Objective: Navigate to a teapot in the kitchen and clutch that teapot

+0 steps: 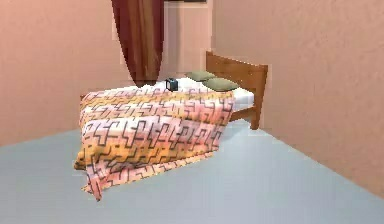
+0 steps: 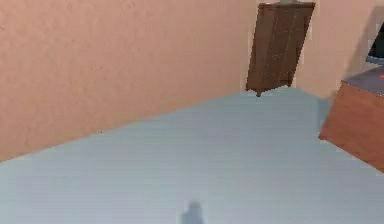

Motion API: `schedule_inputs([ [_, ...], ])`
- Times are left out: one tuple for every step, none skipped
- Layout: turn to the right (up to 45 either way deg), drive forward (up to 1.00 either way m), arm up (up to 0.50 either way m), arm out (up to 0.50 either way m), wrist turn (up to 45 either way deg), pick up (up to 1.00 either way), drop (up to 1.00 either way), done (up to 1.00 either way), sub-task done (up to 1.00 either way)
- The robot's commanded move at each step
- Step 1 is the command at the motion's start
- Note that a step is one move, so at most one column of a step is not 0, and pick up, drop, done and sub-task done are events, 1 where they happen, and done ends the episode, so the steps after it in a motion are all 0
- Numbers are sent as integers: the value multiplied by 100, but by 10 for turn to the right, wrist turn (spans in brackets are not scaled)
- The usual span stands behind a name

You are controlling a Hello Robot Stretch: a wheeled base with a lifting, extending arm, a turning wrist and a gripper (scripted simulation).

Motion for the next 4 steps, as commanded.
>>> schedule_inputs([
  [-450,0,0,0,0,0,0,0,0],
  [-450,0,0,0,0,0,0,0,0],
  [-450,0,0,0,0,0,0,0,0],
  [-270,0,0,0,0,0,0,0,0],
])
